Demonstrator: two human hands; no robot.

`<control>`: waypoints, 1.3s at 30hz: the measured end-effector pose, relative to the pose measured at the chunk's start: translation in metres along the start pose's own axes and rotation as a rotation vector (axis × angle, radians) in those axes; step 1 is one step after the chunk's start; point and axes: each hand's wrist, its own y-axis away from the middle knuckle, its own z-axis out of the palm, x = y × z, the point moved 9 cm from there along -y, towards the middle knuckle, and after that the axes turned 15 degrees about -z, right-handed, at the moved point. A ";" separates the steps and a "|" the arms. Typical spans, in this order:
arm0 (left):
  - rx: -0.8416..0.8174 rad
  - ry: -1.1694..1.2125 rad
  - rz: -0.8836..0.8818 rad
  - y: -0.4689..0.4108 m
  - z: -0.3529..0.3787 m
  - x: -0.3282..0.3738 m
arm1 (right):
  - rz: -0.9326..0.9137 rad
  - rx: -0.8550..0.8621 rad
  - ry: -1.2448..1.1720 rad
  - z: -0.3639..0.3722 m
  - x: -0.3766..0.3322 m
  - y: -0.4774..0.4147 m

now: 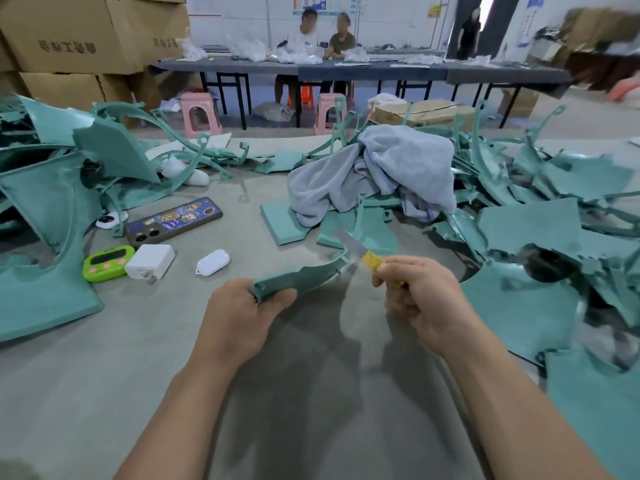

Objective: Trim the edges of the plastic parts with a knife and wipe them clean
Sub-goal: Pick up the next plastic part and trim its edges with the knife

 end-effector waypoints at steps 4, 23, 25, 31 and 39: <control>0.016 -0.018 0.027 0.001 -0.002 0.002 | -0.065 0.061 -0.037 -0.016 -0.008 -0.002; -0.010 -0.055 0.203 0.013 -0.004 0.024 | -0.070 -0.121 -0.019 -0.005 -0.004 -0.001; -0.034 -0.045 0.212 0.014 -0.003 0.026 | -0.067 -0.081 0.170 -0.011 -0.002 -0.002; -0.045 -0.050 0.228 0.009 -0.004 0.020 | -0.102 -0.158 0.187 -0.008 -0.008 0.000; -0.192 0.099 0.175 0.001 -0.001 0.012 | -0.122 -0.344 0.269 0.008 -0.008 0.004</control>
